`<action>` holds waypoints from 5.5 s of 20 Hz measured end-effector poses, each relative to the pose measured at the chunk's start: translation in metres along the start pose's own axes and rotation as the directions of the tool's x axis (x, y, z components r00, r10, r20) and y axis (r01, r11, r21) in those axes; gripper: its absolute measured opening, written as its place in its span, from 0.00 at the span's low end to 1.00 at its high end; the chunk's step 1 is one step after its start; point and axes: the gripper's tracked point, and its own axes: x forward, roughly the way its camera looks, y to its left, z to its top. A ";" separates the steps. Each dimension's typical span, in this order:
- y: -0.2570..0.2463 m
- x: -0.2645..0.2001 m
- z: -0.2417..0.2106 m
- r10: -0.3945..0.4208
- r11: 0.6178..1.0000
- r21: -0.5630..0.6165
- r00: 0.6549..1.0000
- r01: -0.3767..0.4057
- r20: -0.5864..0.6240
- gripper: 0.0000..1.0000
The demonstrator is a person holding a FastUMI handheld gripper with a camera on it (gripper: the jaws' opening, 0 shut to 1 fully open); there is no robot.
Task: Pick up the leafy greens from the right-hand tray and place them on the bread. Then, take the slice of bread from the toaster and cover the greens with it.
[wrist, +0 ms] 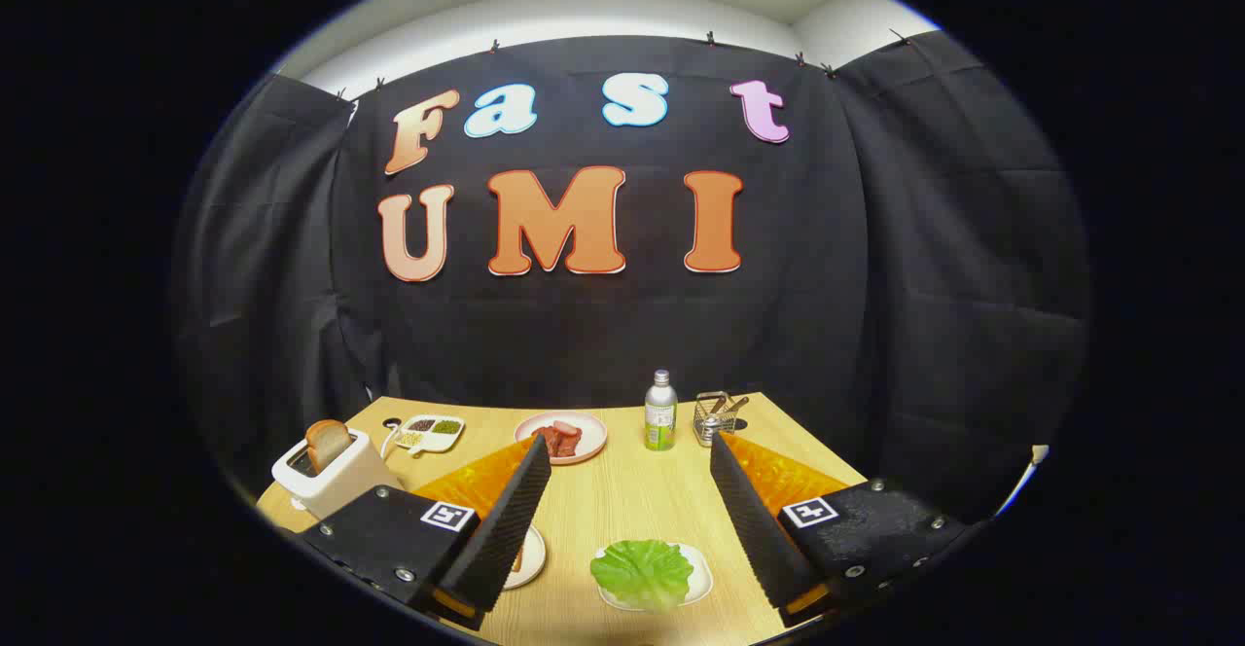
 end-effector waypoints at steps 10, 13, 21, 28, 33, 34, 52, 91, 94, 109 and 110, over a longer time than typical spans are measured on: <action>0.002 0.004 -0.007 0.019 1.000 0.007 0.999 -0.019 -0.030 0.99; 0.002 0.005 -0.011 0.023 1.000 -0.013 0.999 -0.024 -0.037 0.99; 0.002 0.022 -0.067 0.038 0.998 -0.035 0.981 -0.045 -0.188 0.99; -0.009 0.049 -0.139 0.023 0.994 -0.090 0.936 -0.058 -0.351 0.99; -0.018 0.069 -0.202 0.028 0.995 -0.073 0.874 -0.073 -0.485 1.00; -0.022 0.070 -0.214 0.022 0.995 -0.074 0.861 -0.070 -0.509 1.00; -0.021 0.089 -0.299 0.058 0.987 -0.072 0.737 -0.144 -0.674 0.87; 0.104 0.079 -0.214 0.144 0.979 -0.036 0.801 -0.201 -0.581 0.01; 0.129 0.079 -0.214 0.169 0.973 -0.031 0.794 -0.230 -0.583 0.01; 0.204 0.090 -0.243 0.236 0.951 -0.005 0.737 -0.308 -0.633 0.03; 0.203 0.091 -0.246 0.227 0.952 -0.013 0.737 -0.304 -0.637 0.03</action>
